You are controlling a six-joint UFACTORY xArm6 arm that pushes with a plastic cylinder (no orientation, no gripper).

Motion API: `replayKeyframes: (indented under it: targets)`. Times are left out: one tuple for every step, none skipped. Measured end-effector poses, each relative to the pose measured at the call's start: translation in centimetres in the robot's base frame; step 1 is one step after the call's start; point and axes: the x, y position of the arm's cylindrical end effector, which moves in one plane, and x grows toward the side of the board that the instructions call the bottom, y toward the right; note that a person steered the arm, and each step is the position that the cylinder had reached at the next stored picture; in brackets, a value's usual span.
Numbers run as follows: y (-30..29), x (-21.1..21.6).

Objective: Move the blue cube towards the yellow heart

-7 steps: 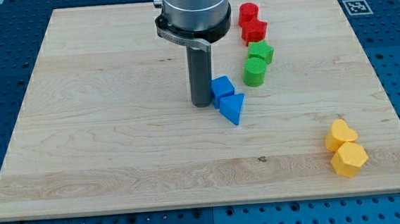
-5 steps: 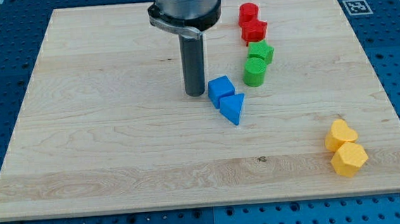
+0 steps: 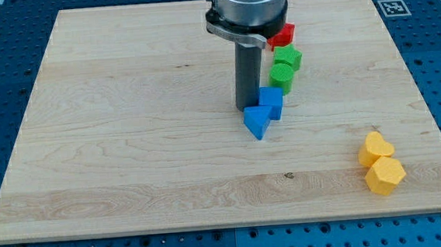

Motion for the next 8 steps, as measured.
replayKeyframes:
  targets:
    - [2.5, 0.4]
    - [3.4, 0.4]
    - [2.5, -0.8]
    - [4.3, -1.8]
    - [6.2, -1.7]
    - [6.2, -0.2]
    - [7.1, 2.4]
    - [8.3, 4.5]
